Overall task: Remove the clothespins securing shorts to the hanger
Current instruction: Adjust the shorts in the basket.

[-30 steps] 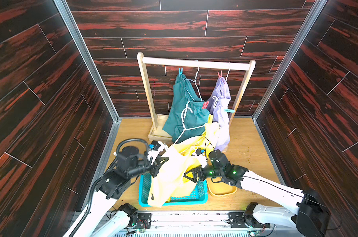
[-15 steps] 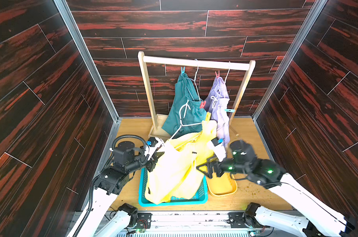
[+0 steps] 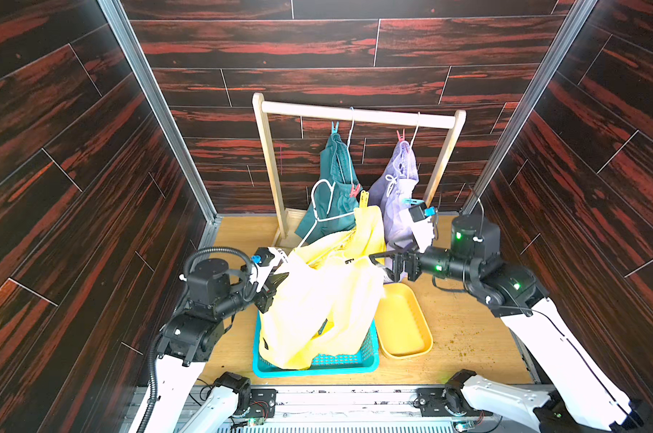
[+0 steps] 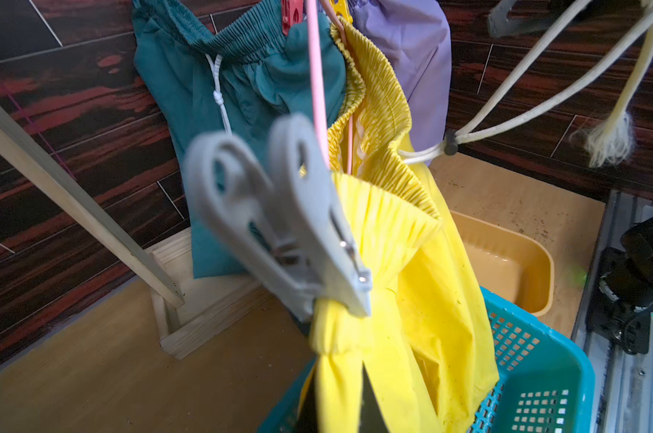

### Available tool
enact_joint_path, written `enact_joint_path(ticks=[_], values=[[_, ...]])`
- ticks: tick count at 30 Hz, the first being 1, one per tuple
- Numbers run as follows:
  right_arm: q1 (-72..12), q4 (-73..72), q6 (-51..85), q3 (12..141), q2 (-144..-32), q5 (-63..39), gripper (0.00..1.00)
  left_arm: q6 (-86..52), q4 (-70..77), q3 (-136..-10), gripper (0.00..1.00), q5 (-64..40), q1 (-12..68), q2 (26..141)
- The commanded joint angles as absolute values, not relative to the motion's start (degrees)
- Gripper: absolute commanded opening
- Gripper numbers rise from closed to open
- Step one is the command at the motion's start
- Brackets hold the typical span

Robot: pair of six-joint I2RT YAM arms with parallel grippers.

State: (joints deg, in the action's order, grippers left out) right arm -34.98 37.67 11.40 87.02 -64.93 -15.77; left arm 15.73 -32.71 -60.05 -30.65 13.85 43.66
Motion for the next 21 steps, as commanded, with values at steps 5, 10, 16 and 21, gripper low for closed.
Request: enact_joint_path(ticks=[5,10,16,21], values=[[-36.26,56.65,0.15,99.95,-69.67,3.05,0.94,14.81,-29.64,-61.85,0.0,-32.35,13.27,41.02],[-39.03,62.39,2.39,96.69,-70.13,21.9,0.94,13.49,-27.15,-62.07,0.0,-31.82,13.29,39.84],[-39.48,57.64,5.75,93.17,-61.49,30.24,0.96,11.64,-25.4,-60.95,0.0,-32.12,13.33,38.09],[-39.47,52.41,6.65,91.53,-52.41,23.97,0.98,11.95,-26.43,-60.83,0.0,-31.44,13.27,37.44]])
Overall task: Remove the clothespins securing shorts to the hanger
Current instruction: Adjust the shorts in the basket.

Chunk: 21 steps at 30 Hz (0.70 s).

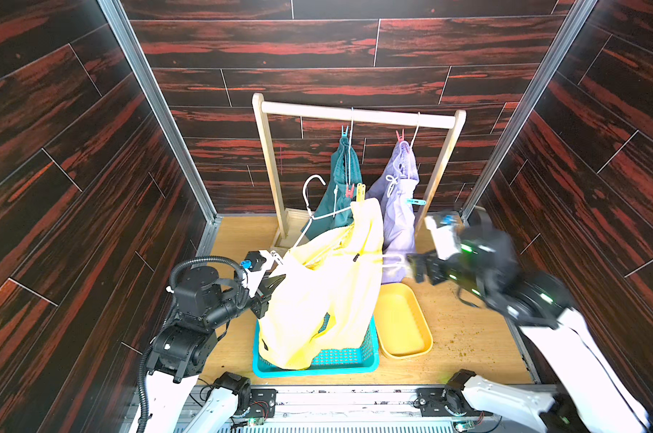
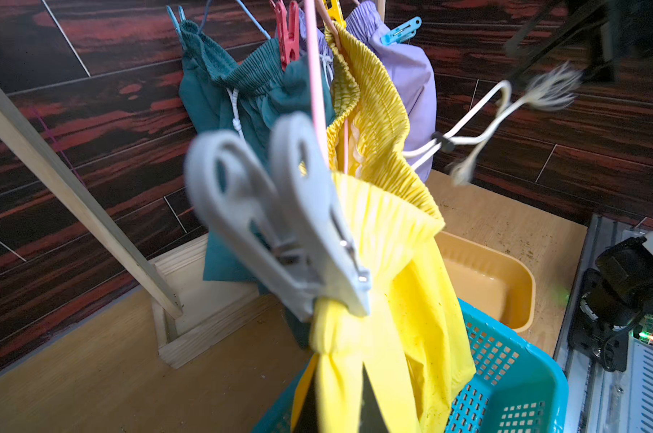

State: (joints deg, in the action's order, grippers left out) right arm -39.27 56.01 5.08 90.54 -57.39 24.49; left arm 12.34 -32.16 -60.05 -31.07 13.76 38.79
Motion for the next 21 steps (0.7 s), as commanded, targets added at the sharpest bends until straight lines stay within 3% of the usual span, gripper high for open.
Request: enact_joint_path(ticks=[1,4,6,14,21], values=[[-39.48,52.85,7.06,91.98,-51.55,24.53,0.98,11.8,-26.33,-60.67,0.0,-31.48,13.26,37.37],[-39.52,54.02,9.82,91.72,-49.51,33.86,0.98,11.6,-26.45,-60.73,0.0,-31.64,13.23,37.66],[-39.42,54.54,10.0,91.17,-48.35,34.81,0.98,11.37,-26.07,-60.64,0.0,-32.36,13.34,37.46],[-39.47,41.88,3.21,88.26,-49.94,8.35,0.99,10.5,-21.08,-56.43,0.0,-42.2,13.29,33.6],[-37.75,33.33,0.65,95.23,-59.24,-7.34,0.99,9.14,-24.02,-56.88,0.0,-46.73,13.32,32.75]])
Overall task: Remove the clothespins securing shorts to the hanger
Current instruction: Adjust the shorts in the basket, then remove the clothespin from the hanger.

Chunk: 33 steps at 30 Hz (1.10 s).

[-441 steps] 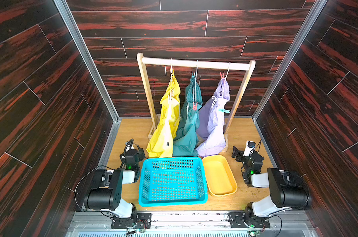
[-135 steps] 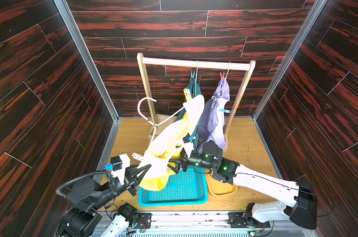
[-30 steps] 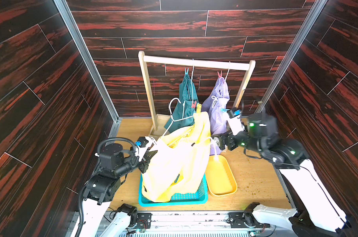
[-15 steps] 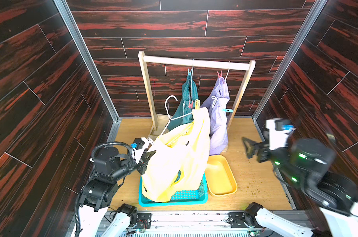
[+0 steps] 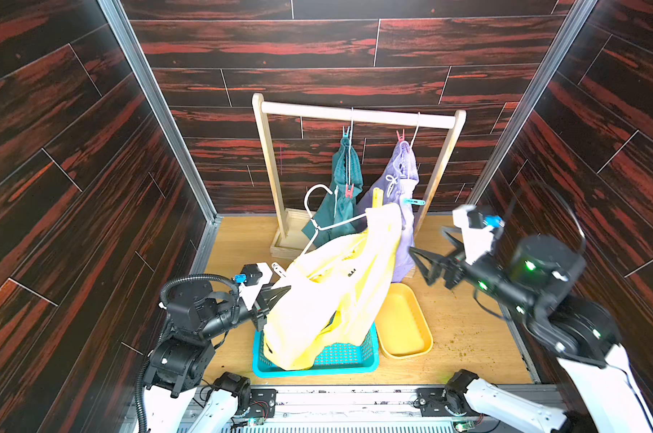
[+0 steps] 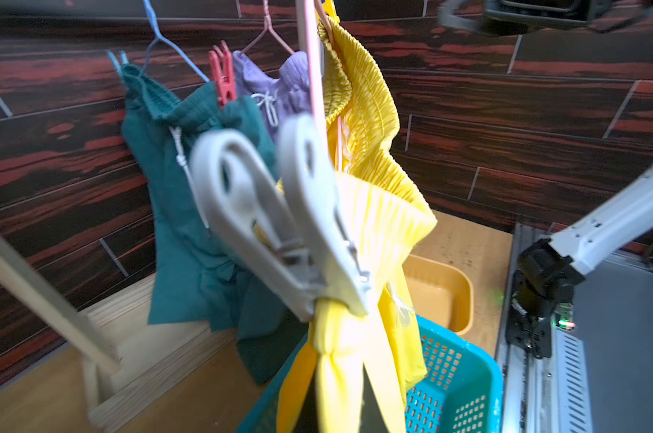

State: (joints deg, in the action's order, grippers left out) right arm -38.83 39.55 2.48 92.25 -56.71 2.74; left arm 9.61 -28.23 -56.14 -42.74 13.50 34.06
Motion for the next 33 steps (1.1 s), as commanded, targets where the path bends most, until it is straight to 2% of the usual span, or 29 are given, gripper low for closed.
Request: enact_joint_path(ticks=[1,6,10,13,17,22,33], values=[[-36.02,33.03,1.01,97.08,-61.03,-10.94,0.98,9.18,-24.25,-56.63,0.0,-46.74,13.33,32.54],[-23.31,24.42,7.73,98.03,-65.0,-34.62,0.97,10.9,-26.49,-56.22,0.0,-46.14,13.3,33.02],[-8.41,1.11,25.74,90.82,-66.33,-55.3,0.93,11.52,-26.32,-56.49,0.0,-47.85,13.32,34.98],[-3.8,-13.17,37.84,89.37,-70.24,-65.15,0.92,12.2,-25.93,-57.07,0.0,-49.25,13.35,36.58],[-3.75,-8.45,35.52,93.9,-75.05,-67.67,0.89,13.67,-24.94,-57.47,0.0,-51.27,13.28,38.0],[-3.75,4.92,26.12,99.02,-77.82,-66.01,0.89,16.81,-25.39,-58.44,0.0,-52.27,13.34,39.69],[-3.75,11.61,21.6,98.66,-78.71,-66.91,0.87,21.7,-23.91,-59.89,0.0,-52.96,13.45,41.47]])
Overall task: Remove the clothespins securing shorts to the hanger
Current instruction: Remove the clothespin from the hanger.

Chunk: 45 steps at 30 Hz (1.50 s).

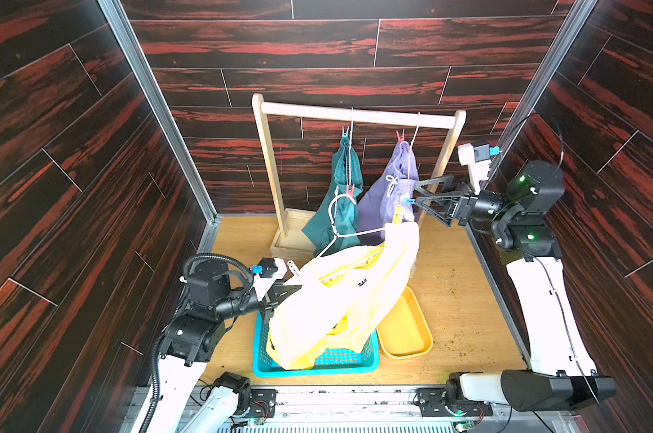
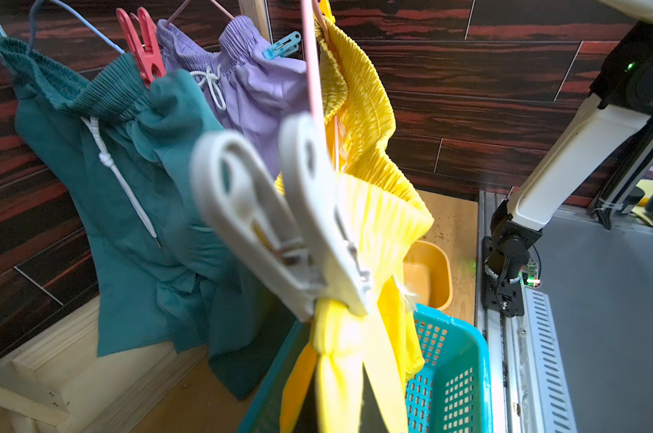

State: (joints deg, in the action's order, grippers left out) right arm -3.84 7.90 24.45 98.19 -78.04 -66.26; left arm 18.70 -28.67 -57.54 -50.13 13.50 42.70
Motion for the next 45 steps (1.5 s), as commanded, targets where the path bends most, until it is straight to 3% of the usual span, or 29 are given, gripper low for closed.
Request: enact_joint_path(ticks=[1,15,30,38,43,45], values=[[-3.76,12.28,20.93,98.61,-78.66,-66.5,0.86,21.62,-23.44,-59.71,0.0,-53.0,13.45,41.19],[-8.77,13.04,20.64,97.83,-80.62,-66.3,0.85,22.61,-23.03,-60.03,0.0,-52.65,13.45,40.01],[-11.13,14.21,19.35,97.1,-81.12,-67.84,0.71,21.92,-23.04,-60.42,0.0,-52.38,13.54,39.98],[-11.22,14.62,18.72,97.21,-82.17,-69.31,0.46,21.58,-23.03,-60.97,0.0,-52.82,13.56,40.76],[-11.35,14.25,18.89,97.51,-82.57,-70.0,0.21,20.84,-23.13,-61.17,0.0,-53.28,13.54,41.04],[-11.42,13.99,18.94,97.69,-82.53,-70.26,0.17,20.86,-23.29,-61.05,0.0,-53.26,13.54,41.02]])
